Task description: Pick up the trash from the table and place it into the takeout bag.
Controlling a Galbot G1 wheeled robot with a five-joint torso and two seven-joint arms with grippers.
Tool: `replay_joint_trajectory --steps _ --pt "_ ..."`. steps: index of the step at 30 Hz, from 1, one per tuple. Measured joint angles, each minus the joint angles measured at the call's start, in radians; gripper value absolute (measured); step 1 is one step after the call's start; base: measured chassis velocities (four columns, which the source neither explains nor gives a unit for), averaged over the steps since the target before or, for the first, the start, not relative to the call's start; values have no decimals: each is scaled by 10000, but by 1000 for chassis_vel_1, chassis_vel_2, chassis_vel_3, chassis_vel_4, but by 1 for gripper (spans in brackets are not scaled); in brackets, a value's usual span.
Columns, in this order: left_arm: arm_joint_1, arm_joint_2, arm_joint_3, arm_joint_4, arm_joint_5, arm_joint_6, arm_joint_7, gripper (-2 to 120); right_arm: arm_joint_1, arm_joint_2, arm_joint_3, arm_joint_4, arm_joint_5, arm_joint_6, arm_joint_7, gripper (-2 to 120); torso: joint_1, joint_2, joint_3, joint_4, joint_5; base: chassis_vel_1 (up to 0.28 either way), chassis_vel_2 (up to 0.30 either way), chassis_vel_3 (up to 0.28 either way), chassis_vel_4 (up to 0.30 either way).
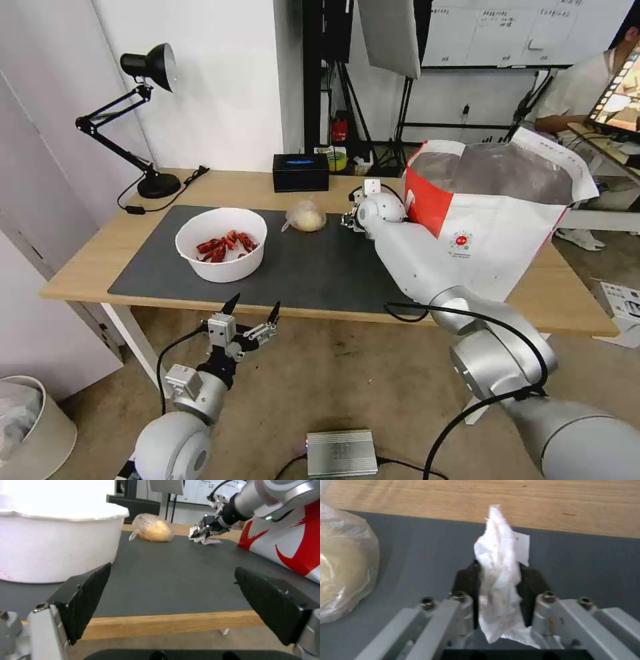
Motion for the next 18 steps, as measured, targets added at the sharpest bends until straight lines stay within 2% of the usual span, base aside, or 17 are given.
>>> replay_joint_trajectory --steps 4,9,18 --pt "-9 0 25 1 0 1 -11 100 -16 -4 53 23 22 0 6 1 0 0 1 8 1 0 0 0 0" --pt "-10 4 20 2 0 0 -18 100 -35 -59 127 258 156 -22 138 0 1 -1 4 9 3 0 0 0 0" --pt "22 22 -70 -2 -8 -6 -27 100 -87 -749 -246 2499 965 -29 1394 0 1 -1 2 5 2 0 0 0 0"
